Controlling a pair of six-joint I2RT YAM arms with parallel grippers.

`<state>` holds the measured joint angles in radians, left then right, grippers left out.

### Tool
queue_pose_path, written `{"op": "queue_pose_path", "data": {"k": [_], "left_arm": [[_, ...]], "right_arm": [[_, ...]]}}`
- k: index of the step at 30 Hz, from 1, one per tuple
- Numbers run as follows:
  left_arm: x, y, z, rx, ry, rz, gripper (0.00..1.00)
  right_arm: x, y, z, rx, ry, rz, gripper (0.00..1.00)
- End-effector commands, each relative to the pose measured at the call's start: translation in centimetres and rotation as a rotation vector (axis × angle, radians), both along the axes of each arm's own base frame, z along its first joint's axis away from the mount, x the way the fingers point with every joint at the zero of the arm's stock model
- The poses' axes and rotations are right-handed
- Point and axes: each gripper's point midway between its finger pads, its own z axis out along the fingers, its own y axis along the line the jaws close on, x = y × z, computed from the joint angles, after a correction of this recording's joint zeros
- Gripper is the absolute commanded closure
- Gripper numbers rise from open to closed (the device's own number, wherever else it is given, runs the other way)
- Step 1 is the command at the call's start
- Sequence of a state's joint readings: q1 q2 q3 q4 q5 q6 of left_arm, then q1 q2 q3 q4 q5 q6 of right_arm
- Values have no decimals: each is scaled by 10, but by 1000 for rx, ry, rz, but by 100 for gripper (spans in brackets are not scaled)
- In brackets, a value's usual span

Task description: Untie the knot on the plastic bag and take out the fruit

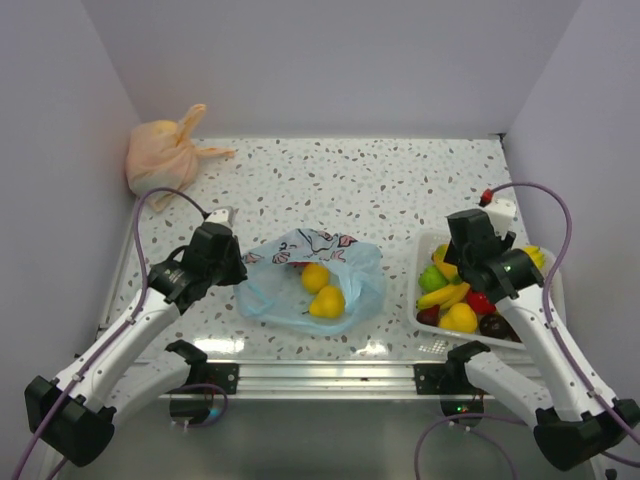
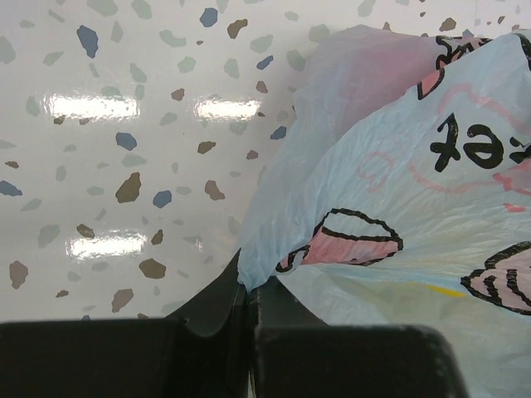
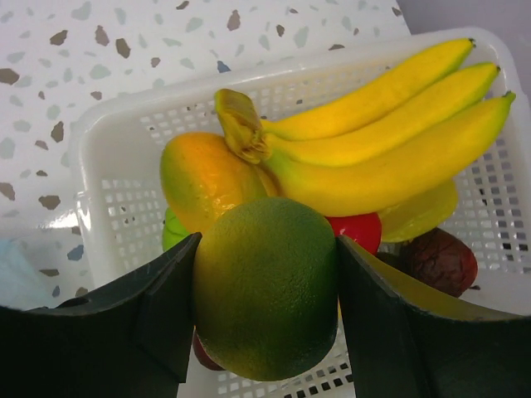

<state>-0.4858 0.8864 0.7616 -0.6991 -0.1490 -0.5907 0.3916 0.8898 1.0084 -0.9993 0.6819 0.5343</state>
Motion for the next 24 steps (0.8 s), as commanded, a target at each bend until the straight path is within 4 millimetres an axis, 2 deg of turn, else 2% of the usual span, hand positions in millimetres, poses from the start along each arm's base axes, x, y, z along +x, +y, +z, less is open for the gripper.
{"op": "queue_pose_path", "data": {"k": [1, 2, 5, 8, 11, 13, 15, 16, 18, 21, 24], "left_arm": [[7, -1, 19, -9, -54, -8, 100], [7, -1, 19, -9, -56, -7, 100], [6, -1, 17, -9, -49, -11, 100], [5, -1, 17, -10, -50, -15, 100], [5, 0, 18, -6, -55, -12, 100], [5, 0, 18, -6, -53, -13, 100], [6, -2, 18, -10, -51, -15, 100], [7, -2, 19, -13, -55, -16, 100], [7, -3, 19, -13, -52, -17, 100], [9, -4, 20, -16, -55, -18, 100], [10, -6, 19, -20, -53, -22, 100]], "right_arm": [[-13, -11, -26, 90, 38, -142, 75], [-13, -5, -34, 152, 37, -155, 75], [-22, -10, -53, 216, 16, -239, 68], [-29, -14, -61, 240, 14, -283, 48], [-32, -15, -58, 236, 12, -284, 13], [-28, -13, -48, 241, 2, -254, 1], [-24, -11, -38, 228, -3, -207, 1], [-19, -9, -24, 234, -35, -183, 1], [-9, -1, -8, 225, -54, -85, 1], [8, 22, 23, 252, -75, 101, 1], [19, 49, 35, 274, -56, 258, 1]]}}
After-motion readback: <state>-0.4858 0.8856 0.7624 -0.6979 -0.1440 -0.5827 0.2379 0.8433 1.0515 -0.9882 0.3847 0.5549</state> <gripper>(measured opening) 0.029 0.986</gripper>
